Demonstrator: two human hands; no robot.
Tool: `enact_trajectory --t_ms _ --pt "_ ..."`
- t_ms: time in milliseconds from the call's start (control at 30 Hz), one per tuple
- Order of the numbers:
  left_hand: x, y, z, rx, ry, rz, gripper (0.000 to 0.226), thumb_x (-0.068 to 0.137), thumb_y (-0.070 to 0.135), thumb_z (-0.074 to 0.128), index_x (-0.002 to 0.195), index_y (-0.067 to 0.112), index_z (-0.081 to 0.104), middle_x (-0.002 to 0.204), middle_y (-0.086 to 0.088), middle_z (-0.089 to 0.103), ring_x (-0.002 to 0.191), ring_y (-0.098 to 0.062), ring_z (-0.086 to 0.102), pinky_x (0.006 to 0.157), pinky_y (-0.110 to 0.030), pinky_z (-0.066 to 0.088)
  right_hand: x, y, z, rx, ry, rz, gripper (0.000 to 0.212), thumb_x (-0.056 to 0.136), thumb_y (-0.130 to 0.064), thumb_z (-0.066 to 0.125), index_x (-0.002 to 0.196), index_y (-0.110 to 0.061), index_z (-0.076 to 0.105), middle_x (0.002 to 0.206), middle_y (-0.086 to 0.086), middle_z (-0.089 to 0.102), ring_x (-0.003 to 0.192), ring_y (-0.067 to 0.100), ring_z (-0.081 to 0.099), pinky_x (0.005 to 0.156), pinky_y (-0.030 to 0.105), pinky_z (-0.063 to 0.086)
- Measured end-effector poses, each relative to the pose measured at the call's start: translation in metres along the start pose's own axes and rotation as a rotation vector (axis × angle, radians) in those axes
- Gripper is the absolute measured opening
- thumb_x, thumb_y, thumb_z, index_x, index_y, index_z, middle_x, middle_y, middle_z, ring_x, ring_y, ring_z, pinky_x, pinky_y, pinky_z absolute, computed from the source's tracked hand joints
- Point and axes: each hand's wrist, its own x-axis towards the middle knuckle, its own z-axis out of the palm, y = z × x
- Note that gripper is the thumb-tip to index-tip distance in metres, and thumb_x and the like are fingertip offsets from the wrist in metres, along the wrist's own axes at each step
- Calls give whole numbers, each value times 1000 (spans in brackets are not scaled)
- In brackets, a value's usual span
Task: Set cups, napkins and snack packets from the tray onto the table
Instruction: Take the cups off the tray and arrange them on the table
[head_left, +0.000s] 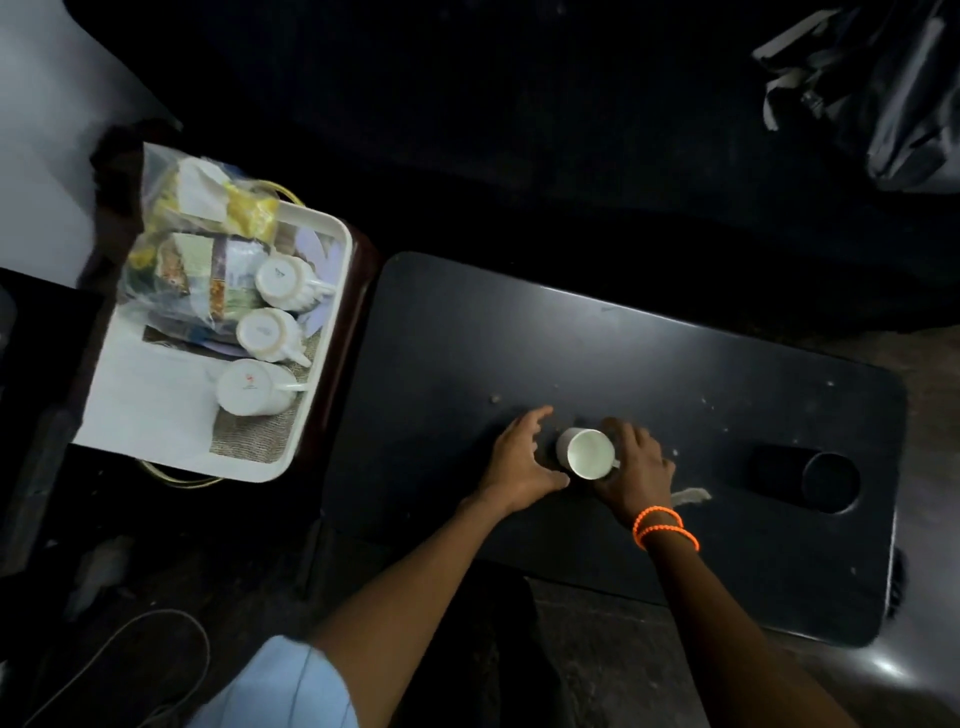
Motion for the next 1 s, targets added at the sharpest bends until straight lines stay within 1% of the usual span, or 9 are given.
enact_trajectory --t_ms 133,300,400,500,600,667,767,867,1000 --pt "-29 -9 -66 -116 262 34 74 76 8 87 142 19 56 140 1 61 123 -14 64 93 -17 55 -9 -17 -11 8 64 66 104 56 -25 92 147 -30 42 149 8 43 136 36 40 104 60 34" --pt "-84 -12 -179 -71 651 101 40 82 11 80 115 30 68 101 8 73 81 -2 69 67 -16 55 -26 -103 -1 95 247 -101 97 55 -21 87 143 -23 48 144 10 49 132 33 44 104 53 35" --pt "-109 -15 -241 67 936 136 28 85 18 80 109 27 69 91 6 64 75 -8 62 68 -19 53 -37 -188 21 217 160 -234 80 64 -18 81 140 -15 55 140 12 55 131 32 48 105 49 35" --pt "-110 -24 -290 81 1105 -6 26 92 35 73 112 19 67 106 -3 60 83 -19 60 79 -35 53 -46 -277 44 408 -42 -383 57 73 -20 66 129 -13 65 132 9 64 126 31 55 108 49 42" --pt "-94 -29 -324 -12 916 -326 48 101 55 49 119 14 67 122 -14 68 105 -30 64 88 -37 46 -47 -344 69 485 -171 -379 48 83 -24 67 131 -18 64 136 2 62 129 25 51 109 47 39" --pt "-84 -27 -336 -86 725 -449 61 103 62 39 119 12 69 124 -16 70 114 -38 66 97 -43 54 -46 -373 84 423 -216 -299 52 88 -32 64 138 -22 57 145 -2 55 137 23 42 110 45 33" --pt "-79 -25 -346 -382 649 -536 59 93 65 58 100 9 74 110 -17 75 97 -38 74 76 -48 65 -45 -393 98 357 -225 -234 54 86 -36 59 139 -28 53 145 -6 55 137 23 38 107 45 30" --pt "-82 -20 -348 -632 575 -548 54 79 49 83 107 4 75 102 -18 78 89 -33 76 57 -40 63 -47 -391 98 448 -186 -233 44 84 -34 64 128 -29 63 133 -7 62 133 20 42 106 41 29" --pt "-101 -24 -347 -841 431 -484 46 83 26 85 121 4 75 117 -19 77 108 -31 74 88 -54 63 -50 -376 90 718 -102 -289 11 87 -23 74 98 -22 78 104 -10 69 118 18 54 104 44 43"
